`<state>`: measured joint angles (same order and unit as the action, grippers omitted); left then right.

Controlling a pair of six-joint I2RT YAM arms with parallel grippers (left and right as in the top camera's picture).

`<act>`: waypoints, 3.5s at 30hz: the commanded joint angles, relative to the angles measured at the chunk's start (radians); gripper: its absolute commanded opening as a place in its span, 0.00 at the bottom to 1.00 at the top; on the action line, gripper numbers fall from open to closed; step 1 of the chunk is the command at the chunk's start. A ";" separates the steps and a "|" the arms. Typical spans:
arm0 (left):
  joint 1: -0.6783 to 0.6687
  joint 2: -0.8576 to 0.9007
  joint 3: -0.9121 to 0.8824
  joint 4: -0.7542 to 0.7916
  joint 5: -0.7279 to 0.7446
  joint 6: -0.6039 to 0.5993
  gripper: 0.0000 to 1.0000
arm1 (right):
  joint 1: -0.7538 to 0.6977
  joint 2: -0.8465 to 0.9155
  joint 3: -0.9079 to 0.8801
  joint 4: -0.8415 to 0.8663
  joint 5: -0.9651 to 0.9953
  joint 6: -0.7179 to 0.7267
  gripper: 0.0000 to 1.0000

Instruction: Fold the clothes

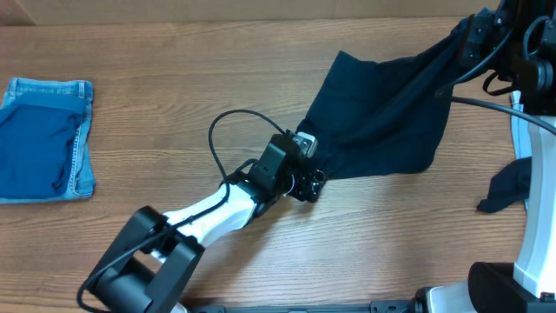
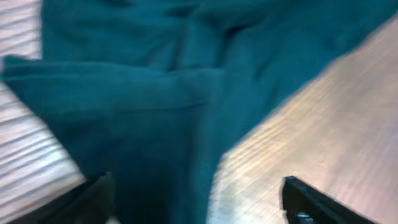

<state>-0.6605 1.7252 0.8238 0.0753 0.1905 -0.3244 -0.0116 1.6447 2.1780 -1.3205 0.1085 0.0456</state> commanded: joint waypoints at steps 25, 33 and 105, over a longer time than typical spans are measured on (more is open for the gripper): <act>0.015 -0.078 0.093 -0.102 -0.239 0.066 0.04 | -0.002 -0.014 0.027 0.009 0.002 0.005 0.04; 0.402 -0.449 0.299 -0.289 -0.249 0.125 0.04 | -0.002 -0.013 0.027 0.033 -0.042 0.016 0.04; 0.601 -0.569 0.441 0.000 -0.306 0.172 0.04 | 0.799 0.364 -0.530 0.450 -0.162 -0.015 0.65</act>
<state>-0.0635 1.1736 1.2377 0.0746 -0.0952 -0.1646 0.7521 2.0300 1.6573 -0.8967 -0.0299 0.0261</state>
